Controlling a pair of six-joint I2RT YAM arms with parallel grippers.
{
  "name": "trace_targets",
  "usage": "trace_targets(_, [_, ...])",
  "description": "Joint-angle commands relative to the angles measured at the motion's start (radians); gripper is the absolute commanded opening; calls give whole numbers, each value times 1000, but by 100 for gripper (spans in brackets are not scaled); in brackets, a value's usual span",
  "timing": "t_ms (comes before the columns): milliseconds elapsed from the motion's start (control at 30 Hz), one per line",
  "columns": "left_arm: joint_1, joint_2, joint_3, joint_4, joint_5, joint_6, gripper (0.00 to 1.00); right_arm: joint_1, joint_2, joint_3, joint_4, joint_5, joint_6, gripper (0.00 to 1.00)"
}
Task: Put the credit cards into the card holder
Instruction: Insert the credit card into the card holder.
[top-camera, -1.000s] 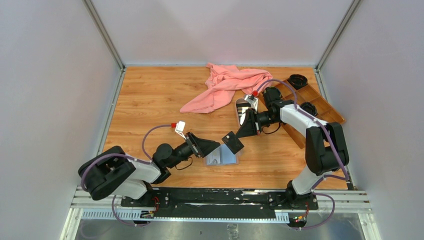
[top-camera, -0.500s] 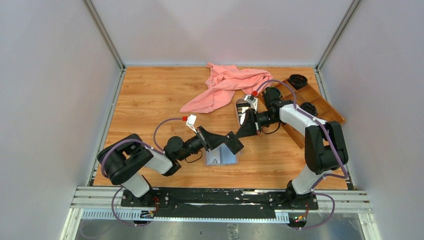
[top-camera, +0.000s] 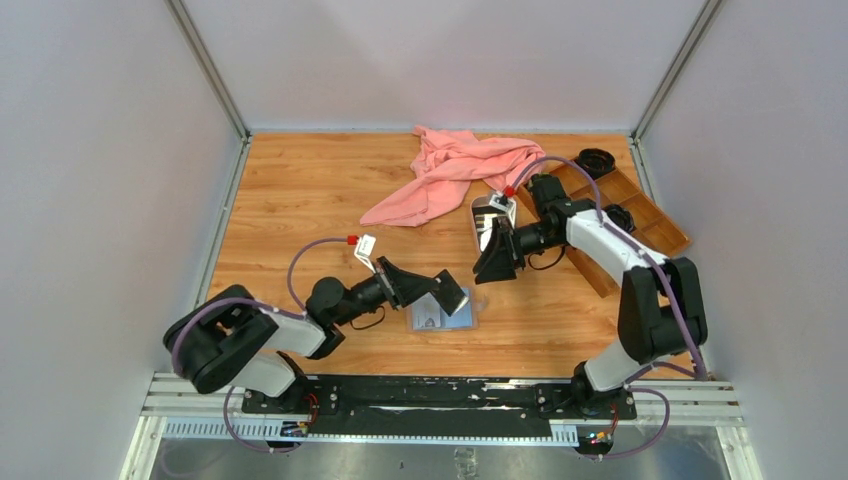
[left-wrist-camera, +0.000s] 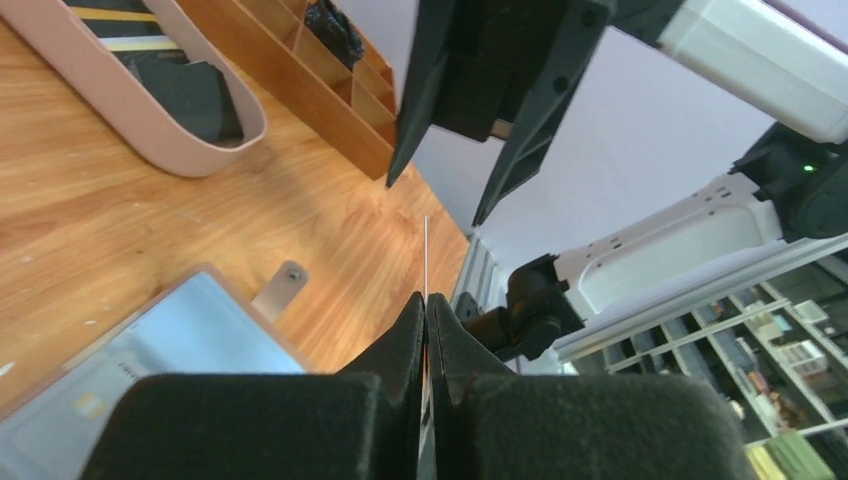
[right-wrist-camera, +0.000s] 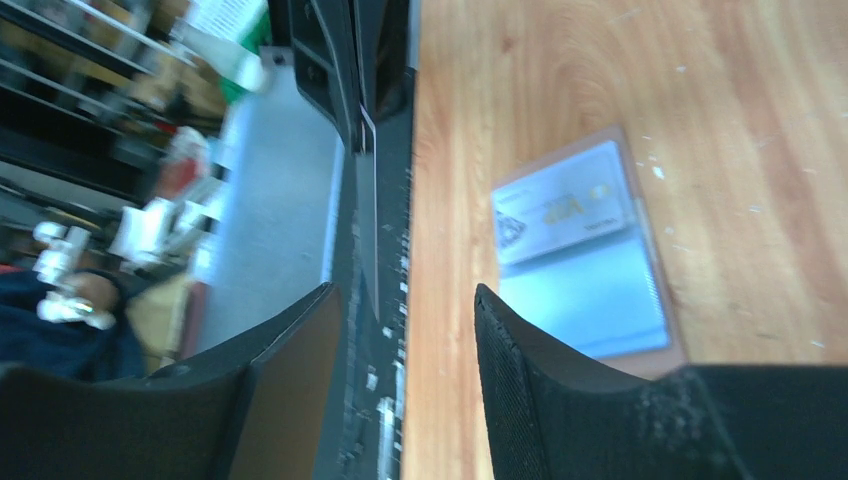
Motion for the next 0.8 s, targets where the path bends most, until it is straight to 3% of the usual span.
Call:
trace_targets(0, [57, -157, -2, -337, 155, 98, 0, 8, -126, 5, -41, 185, -143, 55])
trace_targets(133, [75, -329, 94, -810, 150, 272, 0, 40, -170, -62, 48, 253, -144, 51])
trace_targets(200, [102, -374, 119, -890, 169, 304, 0, 84, -160, -81, 68, 297, -150, 46])
trace_targets(333, [171, -347, 147, -905, 251, 333, 0, 149, -92, -65, 72, 354, -131, 40])
trace_targets(467, [199, -245, 208, -906, 324, 375, 0, 162, 32, -28, 67, 315, -15, 23])
trace_targets(767, [205, -83, 268, -906, 332, 418, 0, 228, 208, 20, 58, 459, 64, 4])
